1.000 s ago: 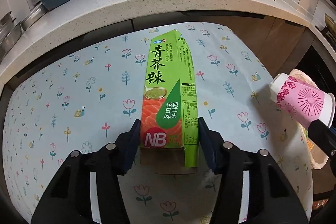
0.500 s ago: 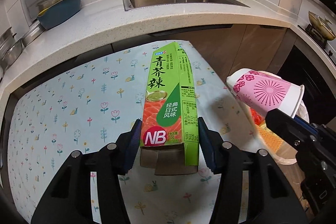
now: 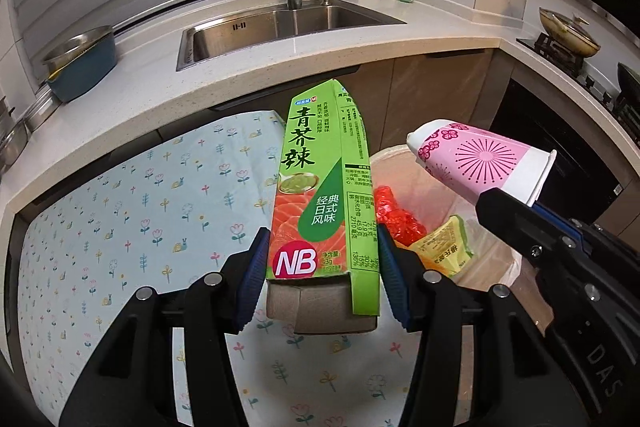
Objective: Collect trash
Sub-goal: 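Carry the juice box and paper cup over the trash bin with both tools, then open the left tool to drop the juice box while the right tool drops the cup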
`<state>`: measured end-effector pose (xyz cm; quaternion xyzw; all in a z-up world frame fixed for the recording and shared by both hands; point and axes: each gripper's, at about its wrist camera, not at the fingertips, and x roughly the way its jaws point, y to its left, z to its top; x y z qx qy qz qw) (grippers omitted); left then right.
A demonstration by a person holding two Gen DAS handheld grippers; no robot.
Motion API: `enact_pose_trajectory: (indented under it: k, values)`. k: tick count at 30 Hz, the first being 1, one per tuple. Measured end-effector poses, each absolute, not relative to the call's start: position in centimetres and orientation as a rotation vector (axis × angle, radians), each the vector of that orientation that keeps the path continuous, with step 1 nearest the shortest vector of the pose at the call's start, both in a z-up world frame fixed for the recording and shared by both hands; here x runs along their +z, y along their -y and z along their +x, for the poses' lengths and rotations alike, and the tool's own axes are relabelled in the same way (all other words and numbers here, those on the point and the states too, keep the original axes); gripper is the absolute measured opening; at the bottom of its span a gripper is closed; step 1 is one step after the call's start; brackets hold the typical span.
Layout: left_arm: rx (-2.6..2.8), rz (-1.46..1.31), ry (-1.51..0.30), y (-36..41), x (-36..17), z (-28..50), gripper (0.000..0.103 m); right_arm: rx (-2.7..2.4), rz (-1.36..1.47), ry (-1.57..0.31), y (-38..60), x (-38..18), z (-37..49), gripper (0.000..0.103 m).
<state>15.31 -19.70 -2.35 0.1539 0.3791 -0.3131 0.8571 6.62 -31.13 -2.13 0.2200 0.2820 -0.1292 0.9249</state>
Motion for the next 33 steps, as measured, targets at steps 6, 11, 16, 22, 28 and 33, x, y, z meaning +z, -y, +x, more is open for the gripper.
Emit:
enact_pose_trajectory:
  k: [6,11,16,22,28,33]
  values:
    - [-0.700,0.341,-0.790,22.4,-1.9,13.1,0.050,-0.323,0.468,-0.560,34.1,-2.1,3.6,0.006]
    - [-0.737,0.362,-0.805,24.3,-2.4,11.9,0.050,-0.375,0.492,-0.551,36.4,-2.5,1.5,0.006]
    - [-0.766,0.382,-0.830,25.6,-3.5,11.4,0.051,-0.411,0.514,-0.549,38.3,-3.2,0.3,0.006]
    - [-0.752,0.375,-0.833,26.1,-4.2,11.5,0.060,-0.421,0.520,-0.559,39.1,-3.9,0.1,0.006]
    - [-0.718,0.357,-0.841,25.6,-4.4,12.4,0.060,-0.403,0.516,-0.569,39.0,-4.5,0.7,0.006]
    - [-0.706,0.353,-0.835,25.1,-4.2,12.7,0.060,-0.387,0.508,-0.577,38.6,-4.7,1.4,0.006]
